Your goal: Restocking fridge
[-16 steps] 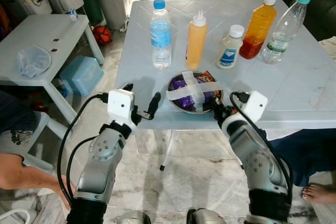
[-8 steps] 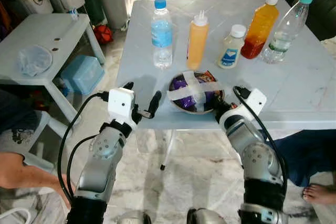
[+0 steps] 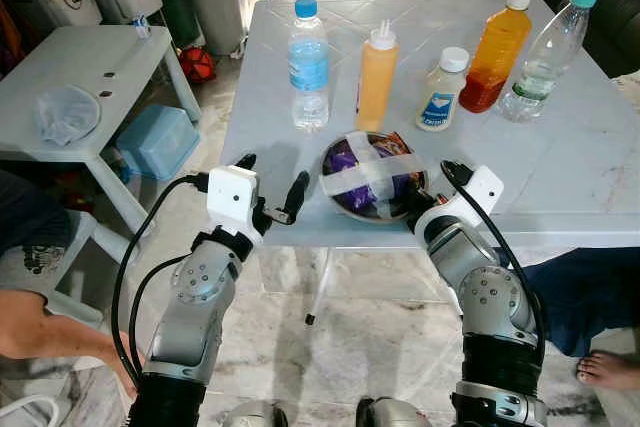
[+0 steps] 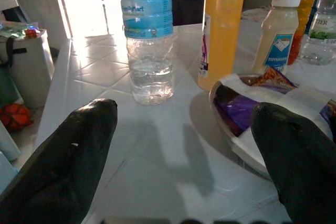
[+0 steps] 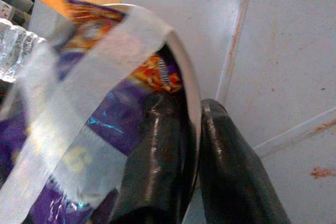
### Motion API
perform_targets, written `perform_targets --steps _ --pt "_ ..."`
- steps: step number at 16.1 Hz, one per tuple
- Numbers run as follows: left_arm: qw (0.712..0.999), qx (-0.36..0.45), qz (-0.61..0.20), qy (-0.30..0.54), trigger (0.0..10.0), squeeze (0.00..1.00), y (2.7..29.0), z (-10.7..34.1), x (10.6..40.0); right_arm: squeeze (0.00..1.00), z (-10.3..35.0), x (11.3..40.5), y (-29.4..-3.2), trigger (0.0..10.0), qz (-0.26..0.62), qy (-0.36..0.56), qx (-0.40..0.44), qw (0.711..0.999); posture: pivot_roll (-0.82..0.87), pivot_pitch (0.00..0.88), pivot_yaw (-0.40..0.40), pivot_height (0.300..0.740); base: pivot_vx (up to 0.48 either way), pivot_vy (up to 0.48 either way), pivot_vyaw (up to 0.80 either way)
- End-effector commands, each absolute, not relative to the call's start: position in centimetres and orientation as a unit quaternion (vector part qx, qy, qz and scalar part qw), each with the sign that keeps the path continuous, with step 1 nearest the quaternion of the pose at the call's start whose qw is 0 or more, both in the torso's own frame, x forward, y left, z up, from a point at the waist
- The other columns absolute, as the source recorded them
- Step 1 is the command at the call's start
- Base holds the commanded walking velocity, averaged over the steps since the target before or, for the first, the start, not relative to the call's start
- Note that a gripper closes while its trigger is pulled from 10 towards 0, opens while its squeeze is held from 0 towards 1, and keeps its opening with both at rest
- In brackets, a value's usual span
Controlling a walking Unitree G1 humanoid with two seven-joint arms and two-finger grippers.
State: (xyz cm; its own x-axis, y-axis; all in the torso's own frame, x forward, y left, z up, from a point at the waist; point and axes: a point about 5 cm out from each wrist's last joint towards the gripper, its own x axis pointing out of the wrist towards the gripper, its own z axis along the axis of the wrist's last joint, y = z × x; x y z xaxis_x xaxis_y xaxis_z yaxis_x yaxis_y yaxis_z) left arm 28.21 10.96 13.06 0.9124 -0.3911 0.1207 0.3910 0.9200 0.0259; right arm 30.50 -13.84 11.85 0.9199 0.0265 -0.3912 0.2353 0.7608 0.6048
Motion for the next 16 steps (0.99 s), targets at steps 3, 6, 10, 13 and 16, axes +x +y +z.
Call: perform_targets --steps 3,6,10,13,16 --pt "0.978 0.009 -0.200 -0.065 10.0 0.00 10.9 13.2 28.3 0.00 11.7 30.3 -14.6 0.0 -0.083 0.198 0.323 0.922 0.01 0.068 0.060 0.740 0.000 0.000 0.00" --pt "0.978 0.009 -0.200 -0.065 10.0 0.00 10.9 13.2 28.4 0.00 12.2 30.4 -15.5 0.0 -0.096 0.185 0.309 0.928 0.01 0.069 0.063 0.740 0.000 0.000 0.00" --pt "0.978 0.010 -0.199 -0.064 10.0 0.00 10.9 13.2 28.5 0.00 13.0 30.1 -16.8 0.5 -0.110 0.172 0.280 0.938 0.00 0.069 0.064 0.740 0.000 0.000 0.00" --pt "0.978 0.010 -0.198 -0.062 10.0 0.00 11.0 13.1 28.6 0.00 12.1 29.2 -17.4 10.0 -0.101 0.203 0.248 0.942 0.00 0.070 0.066 0.740 0.000 0.000 0.00" --pt "0.978 0.010 -0.199 -0.061 10.0 0.00 10.9 13.0 28.5 1.00 11.4 28.7 -17.9 10.0 -0.104 0.215 0.239 0.941 0.00 0.071 0.068 0.740 0.000 0.000 0.00"
